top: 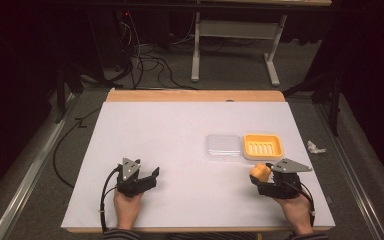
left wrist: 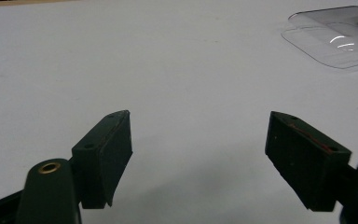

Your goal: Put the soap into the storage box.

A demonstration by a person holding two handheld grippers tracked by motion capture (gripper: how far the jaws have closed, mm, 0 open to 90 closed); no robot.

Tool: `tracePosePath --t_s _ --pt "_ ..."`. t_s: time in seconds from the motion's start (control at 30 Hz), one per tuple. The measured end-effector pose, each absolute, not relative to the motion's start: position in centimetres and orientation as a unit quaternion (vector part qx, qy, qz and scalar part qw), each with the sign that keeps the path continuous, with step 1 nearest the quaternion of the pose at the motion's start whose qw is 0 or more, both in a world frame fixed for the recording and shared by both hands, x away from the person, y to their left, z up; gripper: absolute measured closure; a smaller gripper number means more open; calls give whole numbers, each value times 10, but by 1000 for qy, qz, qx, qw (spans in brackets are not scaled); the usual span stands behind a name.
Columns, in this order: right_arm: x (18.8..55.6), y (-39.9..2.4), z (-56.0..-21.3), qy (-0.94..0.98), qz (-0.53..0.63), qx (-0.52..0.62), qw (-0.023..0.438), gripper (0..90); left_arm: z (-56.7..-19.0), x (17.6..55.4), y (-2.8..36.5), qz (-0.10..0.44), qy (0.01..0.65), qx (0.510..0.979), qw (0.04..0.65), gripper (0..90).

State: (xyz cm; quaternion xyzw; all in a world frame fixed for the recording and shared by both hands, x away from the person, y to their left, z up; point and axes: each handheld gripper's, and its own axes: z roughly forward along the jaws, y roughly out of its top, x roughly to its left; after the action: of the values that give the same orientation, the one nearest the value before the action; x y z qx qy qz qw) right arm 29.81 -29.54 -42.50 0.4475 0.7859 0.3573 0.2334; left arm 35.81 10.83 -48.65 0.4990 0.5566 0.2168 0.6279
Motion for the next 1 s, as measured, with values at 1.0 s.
tracePosePath --t_s 1.0 --pt "325 -310 -402 757 372 474 253 281 -486 357 108 216 552 501 630 235"
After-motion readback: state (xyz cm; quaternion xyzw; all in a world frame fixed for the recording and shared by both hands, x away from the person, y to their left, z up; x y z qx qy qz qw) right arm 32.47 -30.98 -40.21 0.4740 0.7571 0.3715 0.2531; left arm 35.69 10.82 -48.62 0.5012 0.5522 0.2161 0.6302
